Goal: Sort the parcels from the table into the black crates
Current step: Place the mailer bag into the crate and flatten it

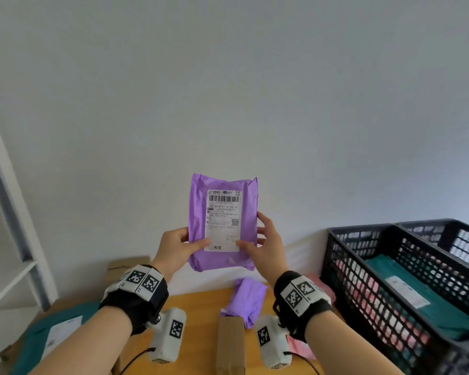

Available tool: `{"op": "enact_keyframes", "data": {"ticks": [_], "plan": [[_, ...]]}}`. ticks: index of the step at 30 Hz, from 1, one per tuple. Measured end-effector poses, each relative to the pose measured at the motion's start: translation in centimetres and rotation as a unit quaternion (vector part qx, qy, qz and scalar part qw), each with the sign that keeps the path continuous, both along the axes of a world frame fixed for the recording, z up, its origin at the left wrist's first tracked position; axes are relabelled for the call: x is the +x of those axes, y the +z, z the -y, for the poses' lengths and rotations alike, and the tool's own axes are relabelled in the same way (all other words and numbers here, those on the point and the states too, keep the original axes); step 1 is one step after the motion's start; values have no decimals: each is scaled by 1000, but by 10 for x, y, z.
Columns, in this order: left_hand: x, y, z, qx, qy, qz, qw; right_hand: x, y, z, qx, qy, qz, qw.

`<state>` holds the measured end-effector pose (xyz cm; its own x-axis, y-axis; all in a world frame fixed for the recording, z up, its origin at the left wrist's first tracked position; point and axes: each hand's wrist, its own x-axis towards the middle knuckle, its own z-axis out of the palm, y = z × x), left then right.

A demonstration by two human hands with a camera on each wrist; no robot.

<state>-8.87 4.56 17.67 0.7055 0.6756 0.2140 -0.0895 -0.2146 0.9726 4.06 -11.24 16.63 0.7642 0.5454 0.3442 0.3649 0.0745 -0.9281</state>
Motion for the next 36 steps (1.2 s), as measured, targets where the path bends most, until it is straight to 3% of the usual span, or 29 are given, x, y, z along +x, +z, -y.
{"op": "enact_keyframes", "data": {"ticks": [15,22,28,36], "plan": [[76,-76,141,-73,-228,-86,967,-15,-58,175,-80,-235,-74,966],[93,-89,225,-56,-296,-105,948,-23,-79,259,-102,-313,-92,940],[100,-99,304,-77,-342,-121,929,-30,-88,339,-108,-349,-104,925],[97,-114,417,-75,-339,-144,927,-26,-104,452,-128,-341,-121,924]]}}
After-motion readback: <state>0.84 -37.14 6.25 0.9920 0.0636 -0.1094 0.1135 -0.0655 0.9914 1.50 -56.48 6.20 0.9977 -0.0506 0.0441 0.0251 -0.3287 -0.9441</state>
